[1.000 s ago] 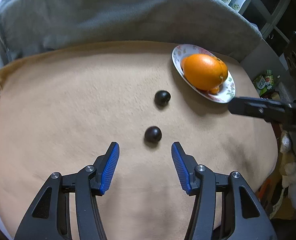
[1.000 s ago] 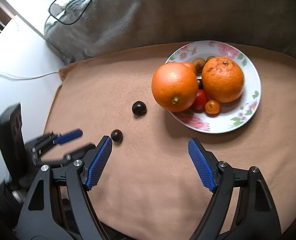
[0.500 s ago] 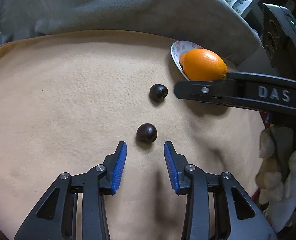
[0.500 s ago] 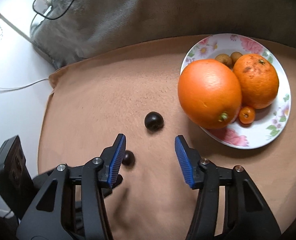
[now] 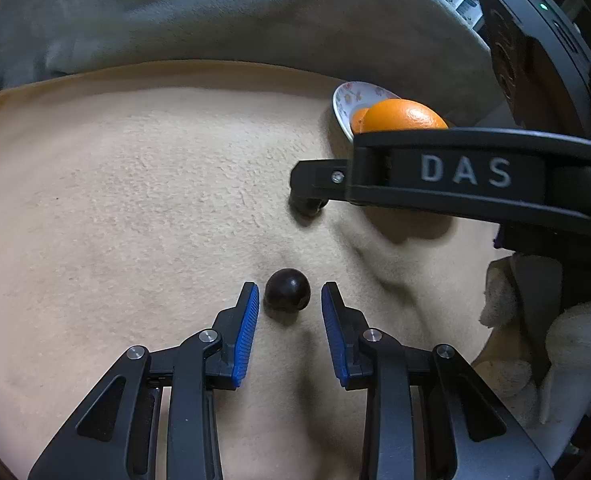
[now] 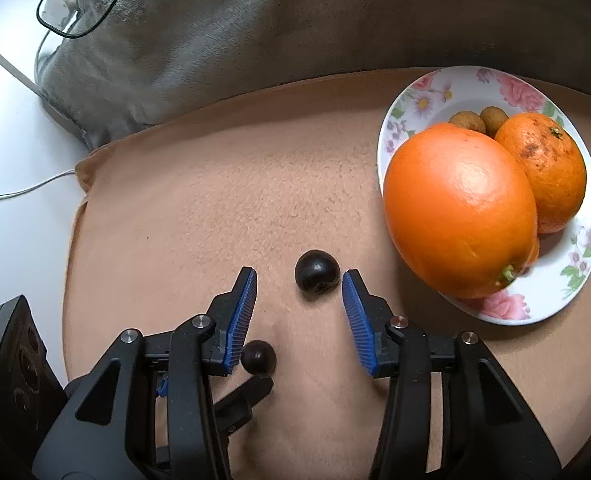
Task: Organize fruits
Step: 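Move left gripper to one dark plum while right moves to the other plum, then close left gripper on its dark plum while right closes on the other plum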
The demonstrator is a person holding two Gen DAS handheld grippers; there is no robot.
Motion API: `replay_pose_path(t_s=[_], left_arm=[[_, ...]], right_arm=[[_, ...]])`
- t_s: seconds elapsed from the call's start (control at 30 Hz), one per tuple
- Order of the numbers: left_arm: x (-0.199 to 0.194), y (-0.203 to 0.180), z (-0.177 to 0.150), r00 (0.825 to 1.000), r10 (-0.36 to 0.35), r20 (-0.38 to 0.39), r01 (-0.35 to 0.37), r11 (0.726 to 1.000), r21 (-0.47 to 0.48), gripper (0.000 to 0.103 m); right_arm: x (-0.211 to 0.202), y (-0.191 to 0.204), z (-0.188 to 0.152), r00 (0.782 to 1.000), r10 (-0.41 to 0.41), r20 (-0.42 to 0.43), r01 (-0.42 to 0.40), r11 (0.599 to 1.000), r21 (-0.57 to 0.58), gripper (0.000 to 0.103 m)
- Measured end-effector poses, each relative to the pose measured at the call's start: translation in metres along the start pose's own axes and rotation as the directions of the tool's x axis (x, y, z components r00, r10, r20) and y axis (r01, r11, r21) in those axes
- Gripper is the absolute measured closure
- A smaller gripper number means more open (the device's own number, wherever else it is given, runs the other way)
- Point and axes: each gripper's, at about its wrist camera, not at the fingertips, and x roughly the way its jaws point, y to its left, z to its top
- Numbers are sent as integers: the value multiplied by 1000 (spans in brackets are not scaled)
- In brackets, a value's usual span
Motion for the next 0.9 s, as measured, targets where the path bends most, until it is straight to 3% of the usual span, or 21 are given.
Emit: replay_pose_path(t_s=[0.57, 0.9], left_arm=[[8, 0, 0, 1000, 12, -17, -12, 1000, 17, 80], [12, -4, 1, 1000, 16, -14, -15, 1000, 20, 81]], right_arm=[[21, 4, 4, 998, -53, -25, 53, 998, -23, 62], [34, 6, 5, 995, -95, -40, 93, 995, -49, 73]])
